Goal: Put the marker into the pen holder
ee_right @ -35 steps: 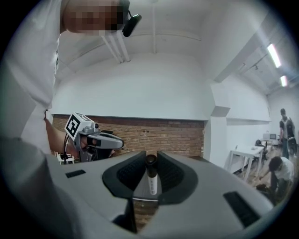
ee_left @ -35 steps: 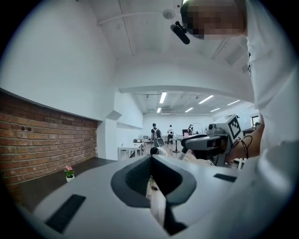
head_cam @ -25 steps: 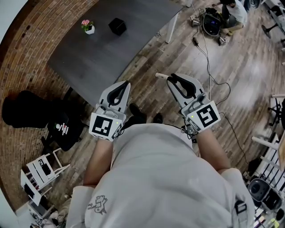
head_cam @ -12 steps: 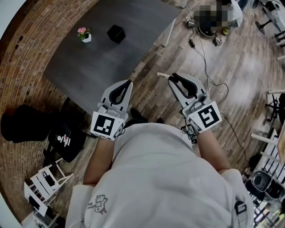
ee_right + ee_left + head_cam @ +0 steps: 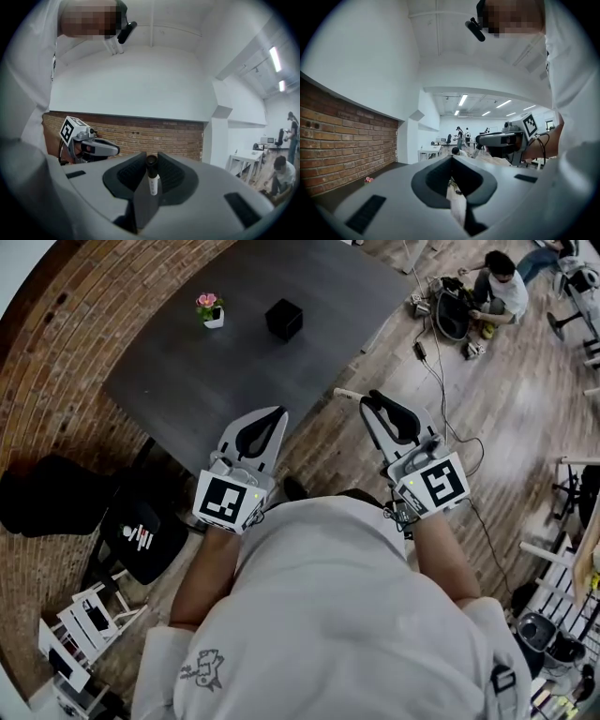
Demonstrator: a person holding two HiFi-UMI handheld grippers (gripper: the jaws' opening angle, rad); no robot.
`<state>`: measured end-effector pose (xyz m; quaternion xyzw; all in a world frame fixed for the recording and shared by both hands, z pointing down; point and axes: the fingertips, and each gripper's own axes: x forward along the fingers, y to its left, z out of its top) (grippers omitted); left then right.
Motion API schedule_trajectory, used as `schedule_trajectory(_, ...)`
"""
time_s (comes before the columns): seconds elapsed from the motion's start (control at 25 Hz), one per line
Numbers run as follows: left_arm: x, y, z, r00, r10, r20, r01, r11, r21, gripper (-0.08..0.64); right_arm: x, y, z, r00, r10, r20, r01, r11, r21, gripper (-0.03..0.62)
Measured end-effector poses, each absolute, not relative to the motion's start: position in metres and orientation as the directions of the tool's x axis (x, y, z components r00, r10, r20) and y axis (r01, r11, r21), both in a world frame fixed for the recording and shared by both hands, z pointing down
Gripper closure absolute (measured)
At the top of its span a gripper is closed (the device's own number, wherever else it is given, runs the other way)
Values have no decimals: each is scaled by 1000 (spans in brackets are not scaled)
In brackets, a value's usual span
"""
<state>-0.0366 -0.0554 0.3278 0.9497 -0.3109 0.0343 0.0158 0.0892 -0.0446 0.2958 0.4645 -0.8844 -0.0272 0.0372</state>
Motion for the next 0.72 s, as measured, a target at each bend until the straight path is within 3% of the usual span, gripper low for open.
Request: schedule_trajectory(0.72, -98, -94, 339, 717, -691, 87, -696, -716, 50, 549, 28, -114, 308, -677, -731, 86, -728, 682, 68, 512)
